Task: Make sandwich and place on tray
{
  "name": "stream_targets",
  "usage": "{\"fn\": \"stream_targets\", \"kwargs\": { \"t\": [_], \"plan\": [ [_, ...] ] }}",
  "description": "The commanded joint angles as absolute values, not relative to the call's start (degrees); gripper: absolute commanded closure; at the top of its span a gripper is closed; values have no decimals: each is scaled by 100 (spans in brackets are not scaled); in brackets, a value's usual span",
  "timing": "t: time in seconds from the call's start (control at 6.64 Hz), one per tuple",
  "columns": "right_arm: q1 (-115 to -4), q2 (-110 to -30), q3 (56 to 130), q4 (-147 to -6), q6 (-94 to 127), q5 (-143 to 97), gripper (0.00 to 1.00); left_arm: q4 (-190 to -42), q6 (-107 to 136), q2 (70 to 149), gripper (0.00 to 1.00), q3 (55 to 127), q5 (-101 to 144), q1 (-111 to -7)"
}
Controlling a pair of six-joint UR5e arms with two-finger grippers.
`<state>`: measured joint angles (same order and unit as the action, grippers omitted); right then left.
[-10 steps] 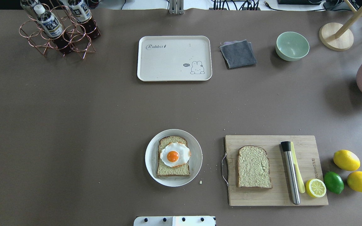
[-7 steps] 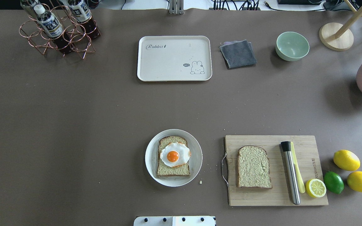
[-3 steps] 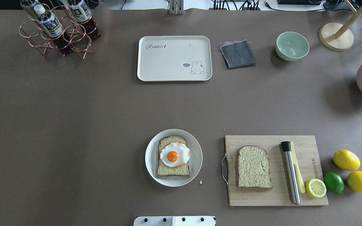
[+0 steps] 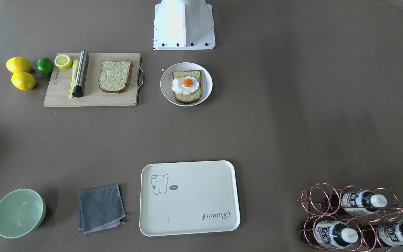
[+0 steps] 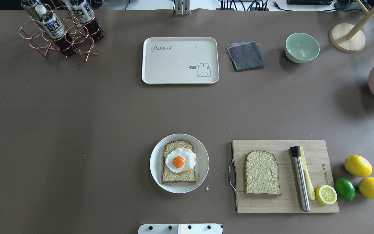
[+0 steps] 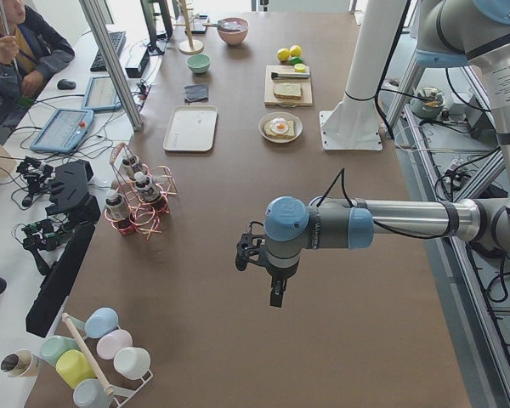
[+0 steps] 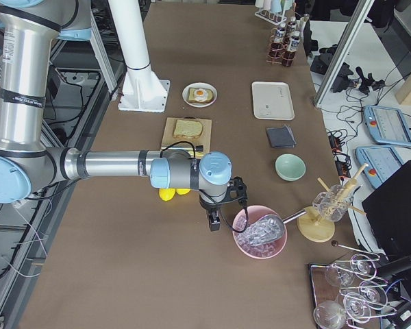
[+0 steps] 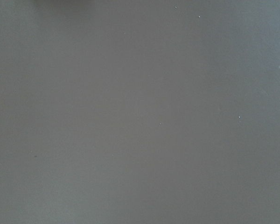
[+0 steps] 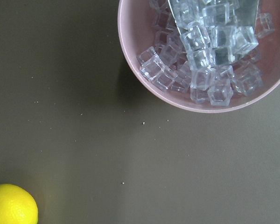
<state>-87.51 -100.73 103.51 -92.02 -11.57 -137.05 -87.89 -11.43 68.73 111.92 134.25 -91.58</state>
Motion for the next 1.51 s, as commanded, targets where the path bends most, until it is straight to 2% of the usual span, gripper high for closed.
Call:
{"fn": "stream_targets", "kwargs": {
  "t": [0.0,0.3,0.75,1.05,1.36],
  "plan": [
    [-8649,-10072,10493,-9202,-881,-14217,0,-8789,-1143,6873,2,11188,13421,-9158],
    [-7966,-10063,11114,-9185,608,-14317,0,-8789,-1134,6873,2,11197,13430,-9158],
    [-6869,-10055,11391,-7363,3162,-14125,0,-8798,-1134,6882,2,11197,13447,-9141],
    [-5457,-10037,11417,-5764,5805,-13408,0,-8798,-1125,6934,2,11162,13430,-9141],
    [-4075,-10011,11906,-5476,7324,-12458,6,-8798,-1125,6935,2,11153,13430,-9132]
  ]
}}
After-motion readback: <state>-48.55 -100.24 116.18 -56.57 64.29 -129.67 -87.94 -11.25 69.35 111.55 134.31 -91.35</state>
